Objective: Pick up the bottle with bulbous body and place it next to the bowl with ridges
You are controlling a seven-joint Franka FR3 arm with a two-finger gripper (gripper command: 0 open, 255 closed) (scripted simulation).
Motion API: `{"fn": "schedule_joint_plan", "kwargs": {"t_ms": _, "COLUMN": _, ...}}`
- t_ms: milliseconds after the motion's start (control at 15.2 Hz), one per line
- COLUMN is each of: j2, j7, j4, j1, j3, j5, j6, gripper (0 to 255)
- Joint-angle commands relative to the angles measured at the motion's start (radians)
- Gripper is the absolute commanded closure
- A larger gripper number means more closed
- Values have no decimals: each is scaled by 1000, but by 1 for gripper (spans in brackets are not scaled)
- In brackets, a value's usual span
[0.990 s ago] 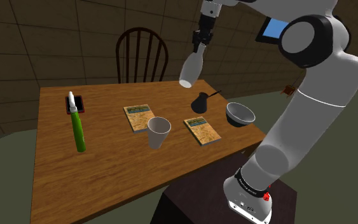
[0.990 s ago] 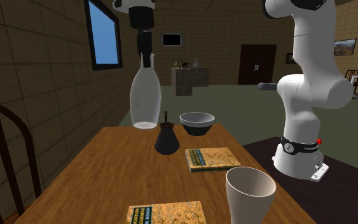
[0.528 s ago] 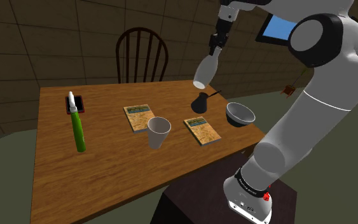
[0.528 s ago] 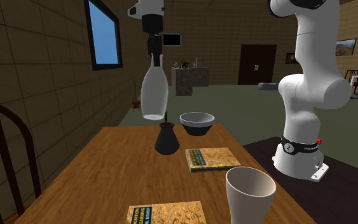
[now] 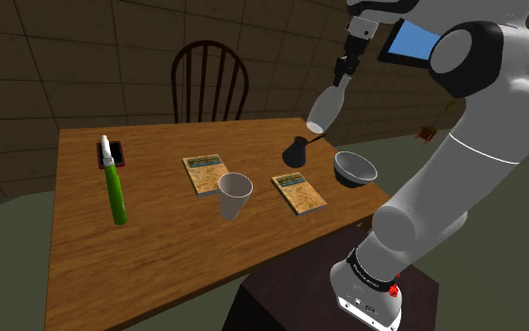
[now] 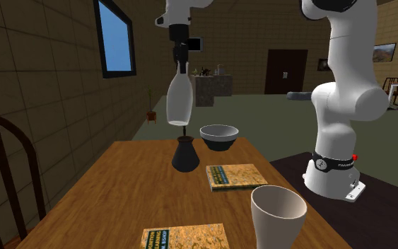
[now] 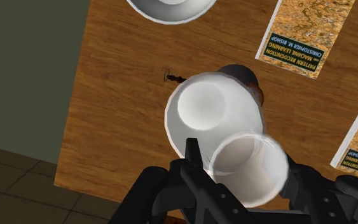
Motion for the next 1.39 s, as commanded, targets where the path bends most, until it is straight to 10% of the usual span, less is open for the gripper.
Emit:
{"fn": "schedule_joint_plan", "kwargs": {"t_ms": 0, "j2": 3, "j7": -48, "j4": 6, "j1": -25, "j3": -21, "j5": 2, "j6": -2, "gripper": 255}}
{"fn": "schedule_joint_plan", "kwargs": {"t_ms": 1056, "j2": 251, "j7": -449, "j4": 312, "j1": -299, "j3": -171, "j5": 115, "j6": -78, "gripper": 255}}
{"fn": "schedule_joint_plan", "kwargs": {"t_ms": 1320, "j2": 234, "j7": -446, "j4": 234, "j1": -289, "j3": -168, "j5": 108, "j6": -15, "gripper": 255}}
